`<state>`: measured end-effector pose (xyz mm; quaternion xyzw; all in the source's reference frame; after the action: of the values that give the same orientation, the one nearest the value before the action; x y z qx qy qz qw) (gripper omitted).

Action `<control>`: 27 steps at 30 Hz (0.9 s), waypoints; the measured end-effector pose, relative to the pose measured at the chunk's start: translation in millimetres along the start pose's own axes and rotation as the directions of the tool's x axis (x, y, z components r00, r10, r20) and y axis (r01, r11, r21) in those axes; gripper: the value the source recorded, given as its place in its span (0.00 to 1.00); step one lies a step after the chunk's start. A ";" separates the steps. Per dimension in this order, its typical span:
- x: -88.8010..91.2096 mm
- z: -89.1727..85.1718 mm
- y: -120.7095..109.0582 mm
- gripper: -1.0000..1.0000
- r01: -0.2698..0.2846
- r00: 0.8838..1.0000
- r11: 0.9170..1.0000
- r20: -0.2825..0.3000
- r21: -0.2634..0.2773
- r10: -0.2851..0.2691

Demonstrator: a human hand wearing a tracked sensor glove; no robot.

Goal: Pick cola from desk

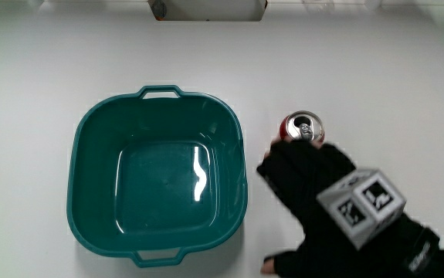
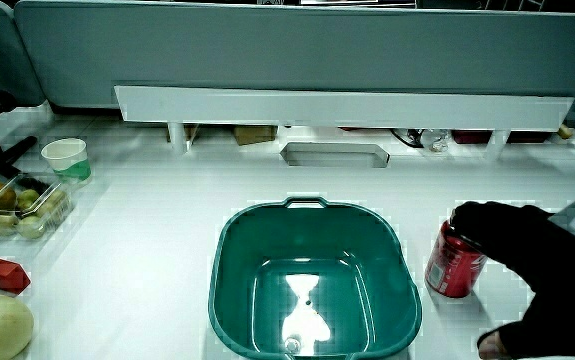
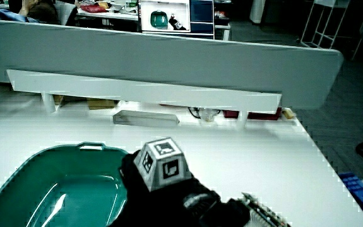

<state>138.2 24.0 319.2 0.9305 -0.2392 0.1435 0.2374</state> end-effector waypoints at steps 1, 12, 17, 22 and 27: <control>1.0 3.8 3.4 0.50 0.015 1.000 1.000 0.014 -0.003 -0.015; 33.2 16.7 37.1 0.50 0.153 0.986 0.988 0.063 0.001 -0.153; 54.7 8.1 50.1 0.50 0.208 0.975 0.978 0.073 0.021 -0.209; 61.8 6.2 60.1 0.50 0.243 0.969 0.970 0.056 -0.018 -0.242; 70.2 -1.9 67.0 0.50 0.272 0.961 0.961 0.059 -0.041 -0.270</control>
<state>162.9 -53.2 372.6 0.9519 -0.1192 0.0791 0.2709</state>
